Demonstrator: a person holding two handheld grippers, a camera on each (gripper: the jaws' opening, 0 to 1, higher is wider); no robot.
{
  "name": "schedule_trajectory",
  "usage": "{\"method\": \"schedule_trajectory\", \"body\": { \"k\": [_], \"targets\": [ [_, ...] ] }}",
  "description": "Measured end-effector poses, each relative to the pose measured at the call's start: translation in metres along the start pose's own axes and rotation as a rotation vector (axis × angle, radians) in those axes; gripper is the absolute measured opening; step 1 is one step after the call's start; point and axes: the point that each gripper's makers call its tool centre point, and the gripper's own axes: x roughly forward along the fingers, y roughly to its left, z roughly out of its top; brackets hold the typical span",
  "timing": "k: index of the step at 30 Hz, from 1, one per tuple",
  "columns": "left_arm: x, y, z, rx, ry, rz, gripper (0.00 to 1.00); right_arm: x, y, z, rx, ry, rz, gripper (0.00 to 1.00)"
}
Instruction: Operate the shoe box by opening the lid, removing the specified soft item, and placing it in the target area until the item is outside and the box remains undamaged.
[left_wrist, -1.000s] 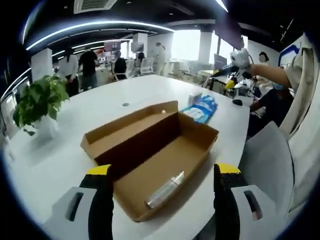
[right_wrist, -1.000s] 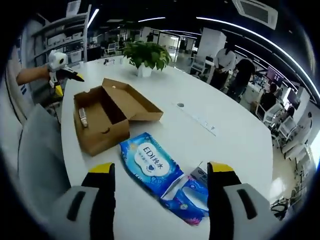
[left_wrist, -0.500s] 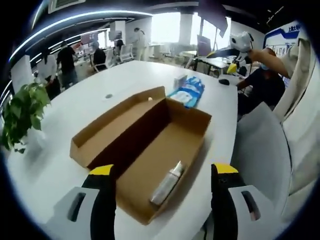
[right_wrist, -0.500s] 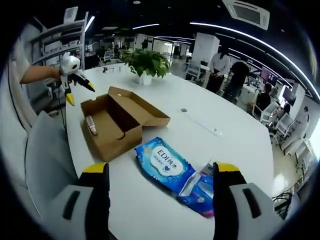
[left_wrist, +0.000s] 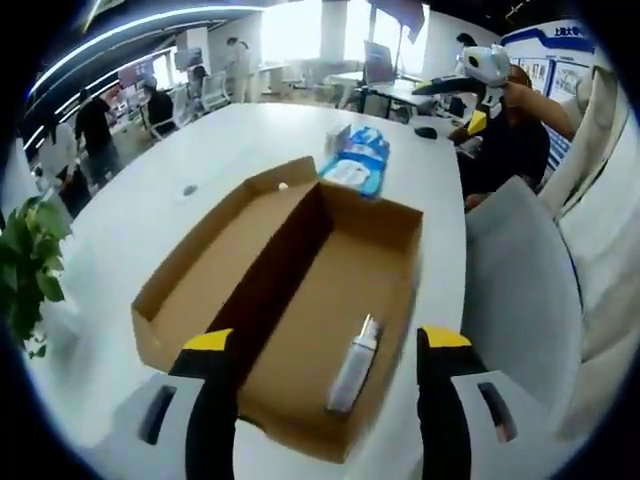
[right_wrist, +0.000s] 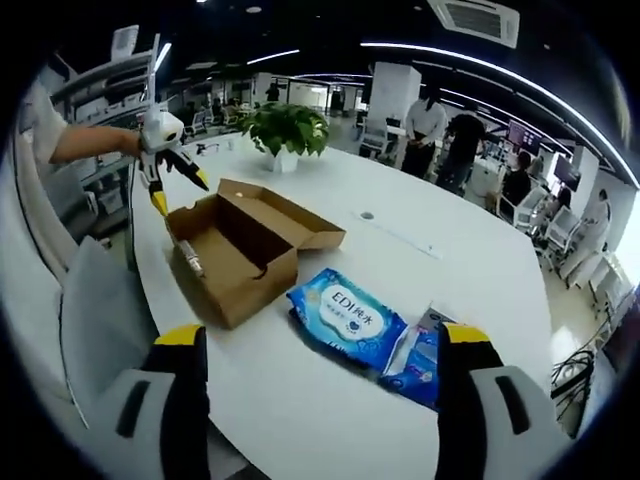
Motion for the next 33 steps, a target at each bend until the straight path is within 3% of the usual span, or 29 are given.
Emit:
{"method": "schedule_trajectory", "body": {
  "k": [8,16,33],
  "targets": [
    [0.017,0.002,-0.011,0.048,0.108,-0.074,0.7,-0.008,0.014,-0.011,0.018,0.014,-0.013,0.91],
    [0.035,0.0,-0.029,0.128,0.241,-0.156,0.68,-0.012,0.031,-0.008,0.024,0.006,-0.01,0.91],
    [0.064,0.003,-0.053,0.247,0.39,-0.221,0.62,-0.013,0.043,-0.001,0.061,-0.022,-0.009,0.91]
  ]
}}
